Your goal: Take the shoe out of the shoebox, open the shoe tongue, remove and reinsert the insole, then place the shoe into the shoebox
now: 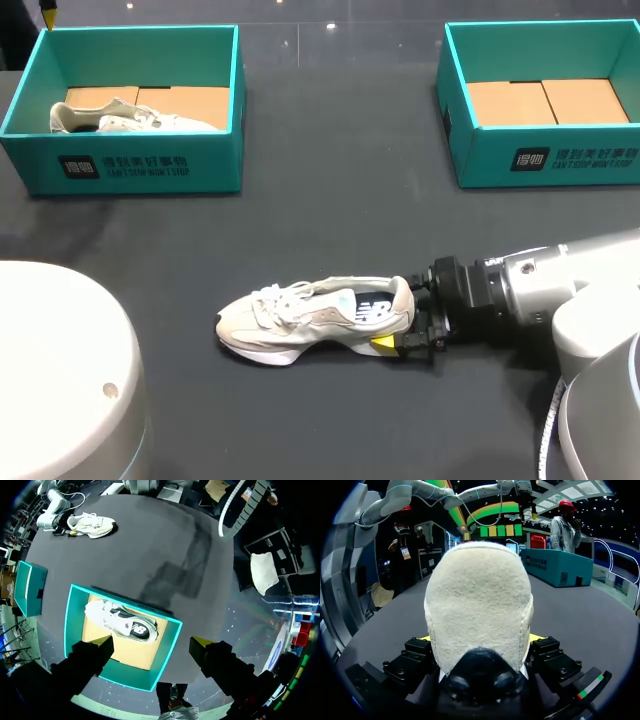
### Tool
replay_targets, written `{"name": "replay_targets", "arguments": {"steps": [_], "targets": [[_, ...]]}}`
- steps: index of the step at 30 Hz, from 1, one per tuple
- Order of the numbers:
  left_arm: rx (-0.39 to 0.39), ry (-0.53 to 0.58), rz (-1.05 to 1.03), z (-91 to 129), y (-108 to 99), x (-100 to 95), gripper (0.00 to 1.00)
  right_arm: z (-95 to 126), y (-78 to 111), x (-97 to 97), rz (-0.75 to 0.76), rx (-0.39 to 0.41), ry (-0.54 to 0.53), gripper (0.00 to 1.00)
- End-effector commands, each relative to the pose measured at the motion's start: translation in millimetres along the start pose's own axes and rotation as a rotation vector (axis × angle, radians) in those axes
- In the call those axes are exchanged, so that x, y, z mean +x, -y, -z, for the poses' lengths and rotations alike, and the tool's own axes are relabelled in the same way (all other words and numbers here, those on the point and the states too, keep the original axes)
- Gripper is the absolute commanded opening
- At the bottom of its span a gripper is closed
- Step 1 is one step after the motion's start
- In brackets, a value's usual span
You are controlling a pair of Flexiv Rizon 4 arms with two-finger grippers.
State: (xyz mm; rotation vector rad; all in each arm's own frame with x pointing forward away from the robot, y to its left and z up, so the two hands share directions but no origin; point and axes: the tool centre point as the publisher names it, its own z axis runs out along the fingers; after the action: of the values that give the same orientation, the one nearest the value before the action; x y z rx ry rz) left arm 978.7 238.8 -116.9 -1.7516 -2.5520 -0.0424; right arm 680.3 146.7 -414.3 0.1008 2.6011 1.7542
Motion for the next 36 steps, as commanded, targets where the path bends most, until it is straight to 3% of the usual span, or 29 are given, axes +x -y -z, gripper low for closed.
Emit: {"name": "replay_targets", "arguments": {"steps": [1, 8, 10, 11, 22, 27, 32, 36], "targets": [[0.06, -0.02, 0.346, -10.1, 37.8, -7.8, 1.0, -0.5, -0.7, 2.4, 0.0, 0.006, 0.001, 0.0], [0.085, 0.01, 0.567, -17.0, 87.6, -19.5, 1.0, -0.5, -0.7, 2.4, 0.0, 0.006, 0.001, 0.0], [0.051, 0.003, 0.609, -13.9, 96.4, -20.7, 1.0, -0.5, -0.7, 2.4, 0.0, 0.006, 0.001, 0.0], [0.008, -0.006, 0.576, -10.2, 99.3, -21.4, 1.0, -0.5, -0.7, 2.4, 0.0, 0.006, 0.001, 0.0], [0.008, -0.006, 0.576, -10.2, 99.3, -21.4, 1.0, -0.5, -0.7, 2.4, 0.0, 0.006, 0.001, 0.0], [0.012, 0.062, 0.811, -14.7, 134.5, -32.7, 1.0, -0.5, -0.7, 2.4, 0.0, 0.006, 0.001, 0.0], [0.06, 0.061, 1.088, -21.7, 171.4, -45.7, 1.0, -0.5, -0.7, 2.4, 0.0, 0.006, 0.001, 0.0], [0.008, 0.057, 1.345, -25.6, 200.5, -56.6, 1.0, -0.5, -0.7, 2.4, 0.0, 0.006, 0.001, 0.0]]}}
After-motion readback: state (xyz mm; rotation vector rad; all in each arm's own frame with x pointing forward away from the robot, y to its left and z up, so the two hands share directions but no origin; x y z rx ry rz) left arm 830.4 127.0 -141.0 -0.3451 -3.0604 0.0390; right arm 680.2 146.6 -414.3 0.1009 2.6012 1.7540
